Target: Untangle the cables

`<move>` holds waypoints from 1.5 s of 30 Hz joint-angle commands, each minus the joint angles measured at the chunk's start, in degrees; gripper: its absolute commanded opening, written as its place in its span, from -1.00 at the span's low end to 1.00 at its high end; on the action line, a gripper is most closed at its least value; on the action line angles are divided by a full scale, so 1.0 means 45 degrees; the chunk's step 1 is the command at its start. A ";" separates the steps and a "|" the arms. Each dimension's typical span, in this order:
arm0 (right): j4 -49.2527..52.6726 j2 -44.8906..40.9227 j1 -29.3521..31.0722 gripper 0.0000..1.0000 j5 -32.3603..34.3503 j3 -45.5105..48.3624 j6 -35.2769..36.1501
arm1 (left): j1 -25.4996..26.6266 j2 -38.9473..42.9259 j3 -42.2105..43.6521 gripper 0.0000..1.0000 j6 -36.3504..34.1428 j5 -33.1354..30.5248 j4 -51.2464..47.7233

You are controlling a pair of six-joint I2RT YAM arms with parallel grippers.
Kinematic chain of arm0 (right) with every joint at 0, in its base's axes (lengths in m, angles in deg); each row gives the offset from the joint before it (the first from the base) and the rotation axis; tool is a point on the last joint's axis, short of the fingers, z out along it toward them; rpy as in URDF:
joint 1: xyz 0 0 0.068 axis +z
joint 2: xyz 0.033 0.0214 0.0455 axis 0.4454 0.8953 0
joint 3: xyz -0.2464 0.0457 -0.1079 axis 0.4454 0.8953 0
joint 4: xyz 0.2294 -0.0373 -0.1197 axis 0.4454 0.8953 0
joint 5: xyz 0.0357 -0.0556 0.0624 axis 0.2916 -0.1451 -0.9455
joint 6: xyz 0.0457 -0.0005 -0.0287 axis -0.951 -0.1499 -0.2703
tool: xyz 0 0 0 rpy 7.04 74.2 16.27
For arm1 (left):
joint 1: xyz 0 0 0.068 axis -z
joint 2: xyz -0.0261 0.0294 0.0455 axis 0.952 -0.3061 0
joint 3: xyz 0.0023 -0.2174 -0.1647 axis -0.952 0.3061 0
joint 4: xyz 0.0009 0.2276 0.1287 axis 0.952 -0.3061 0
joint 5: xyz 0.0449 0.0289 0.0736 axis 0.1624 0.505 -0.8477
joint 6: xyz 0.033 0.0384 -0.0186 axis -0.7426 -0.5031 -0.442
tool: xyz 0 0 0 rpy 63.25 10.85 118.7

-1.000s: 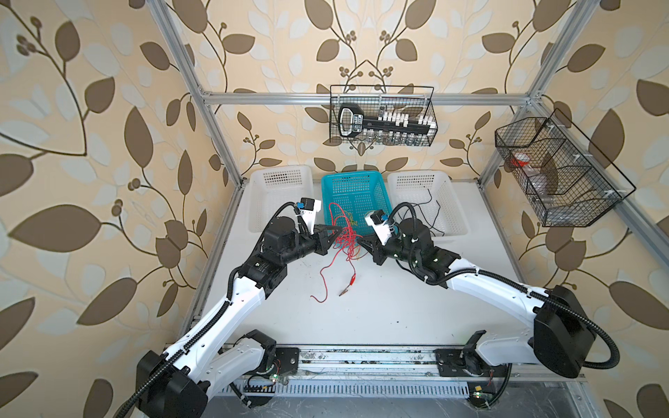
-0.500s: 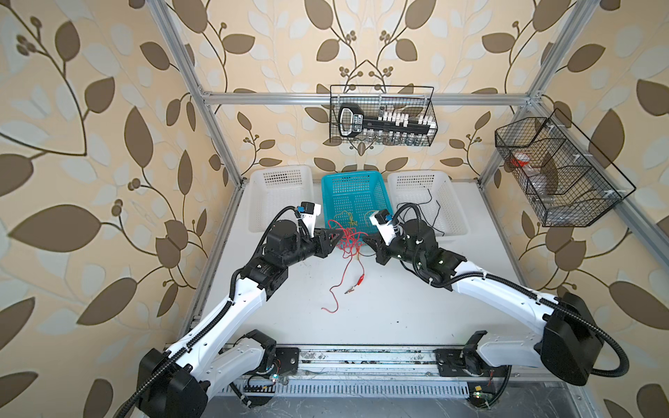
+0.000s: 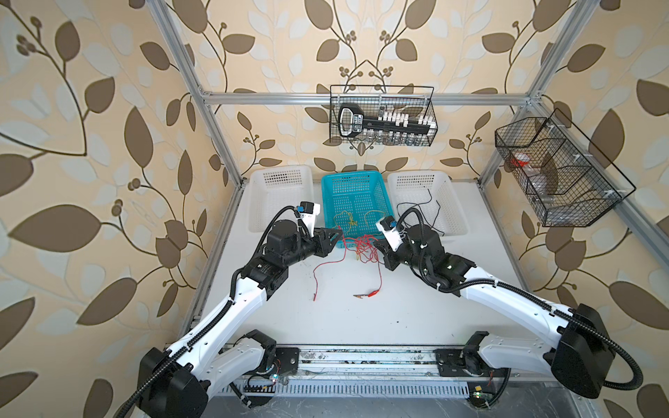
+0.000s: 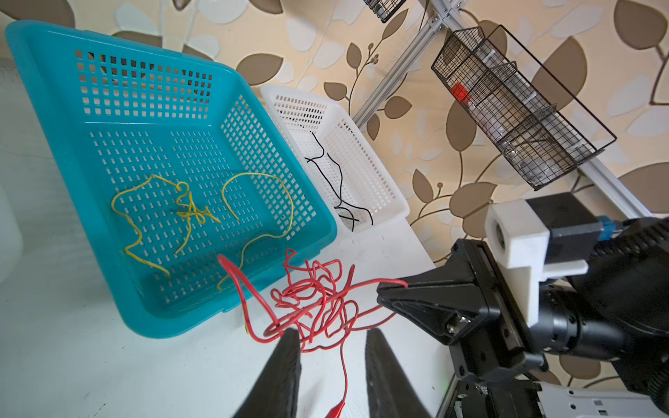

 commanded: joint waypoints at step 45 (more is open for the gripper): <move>0.1542 -0.1777 -0.0336 -1.00 0.4021 0.0739 -0.0400 | -0.0018 -0.1230 -0.0849 -1.00 0.0632 -0.5290 -0.3368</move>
